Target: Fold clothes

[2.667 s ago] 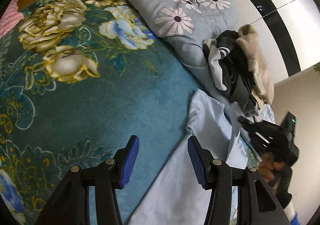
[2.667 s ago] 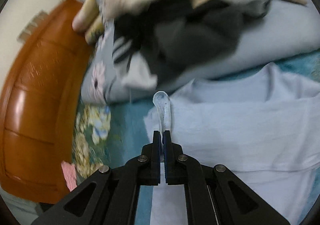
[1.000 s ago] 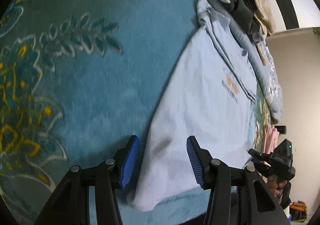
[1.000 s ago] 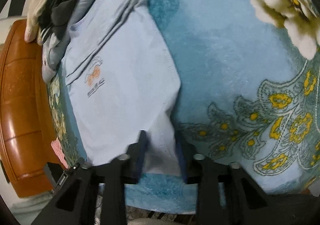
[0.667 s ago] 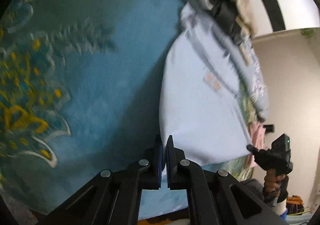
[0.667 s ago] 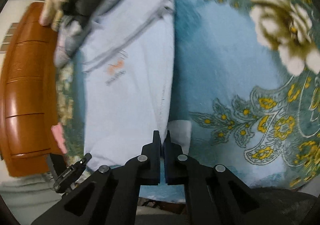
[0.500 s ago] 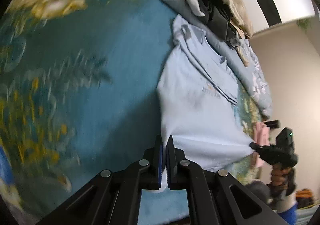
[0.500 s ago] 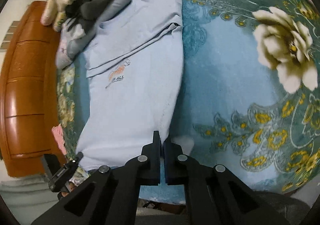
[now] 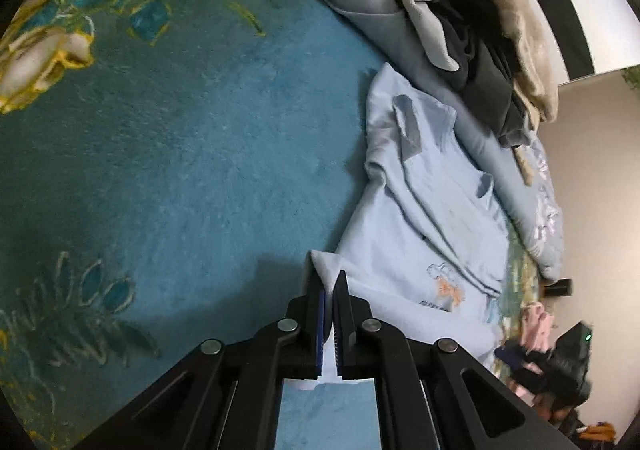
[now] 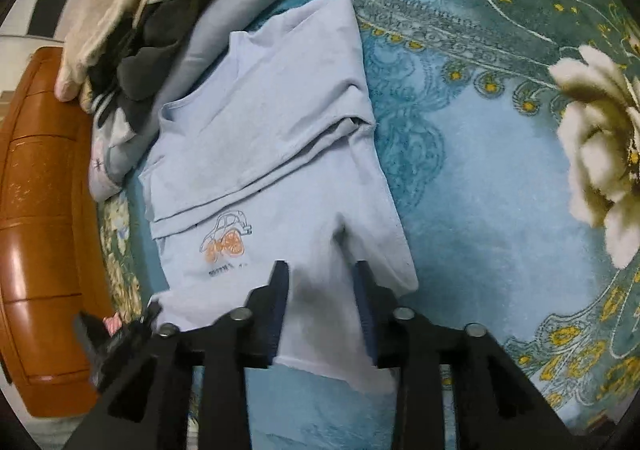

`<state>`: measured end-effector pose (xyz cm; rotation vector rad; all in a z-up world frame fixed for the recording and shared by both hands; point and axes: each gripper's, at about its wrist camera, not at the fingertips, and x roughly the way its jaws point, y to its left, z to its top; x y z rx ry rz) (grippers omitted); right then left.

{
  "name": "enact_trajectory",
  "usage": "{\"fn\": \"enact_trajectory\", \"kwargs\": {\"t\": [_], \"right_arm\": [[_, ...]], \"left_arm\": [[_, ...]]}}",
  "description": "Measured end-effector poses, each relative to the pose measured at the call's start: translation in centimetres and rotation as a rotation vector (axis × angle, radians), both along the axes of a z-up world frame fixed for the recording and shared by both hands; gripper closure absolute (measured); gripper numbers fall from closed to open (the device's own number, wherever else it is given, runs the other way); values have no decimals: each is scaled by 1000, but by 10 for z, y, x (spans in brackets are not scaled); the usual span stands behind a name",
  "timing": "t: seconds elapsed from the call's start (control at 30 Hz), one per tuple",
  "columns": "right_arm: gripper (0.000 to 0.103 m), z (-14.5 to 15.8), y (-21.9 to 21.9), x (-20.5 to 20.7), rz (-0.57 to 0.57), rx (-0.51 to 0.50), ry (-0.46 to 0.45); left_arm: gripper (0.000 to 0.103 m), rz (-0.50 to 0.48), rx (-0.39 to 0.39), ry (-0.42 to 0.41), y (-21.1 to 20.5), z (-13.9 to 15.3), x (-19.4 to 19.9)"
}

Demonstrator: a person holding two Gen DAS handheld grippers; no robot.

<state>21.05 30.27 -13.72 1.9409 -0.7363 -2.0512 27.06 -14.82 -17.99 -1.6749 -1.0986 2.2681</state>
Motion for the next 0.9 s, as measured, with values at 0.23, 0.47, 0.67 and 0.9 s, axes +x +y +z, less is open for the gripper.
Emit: {"fn": "enact_trajectory", "kwargs": {"t": [0.23,0.47,0.67,0.9], "right_arm": [[65,-30,9,33,40,-7,-104],[100,-39,-9,39,40,-31,-140],[102,32,-7,47,139,-51,29],[102,114,19,76,191,-152,183]], "left_arm": [[48,-30,20,-9,-5,-14,31],[92,-25,16,-29,-1,-11,33],[96,-58,-20,10,8,37,58],[97,-17,26,104,-3,98,127]]}}
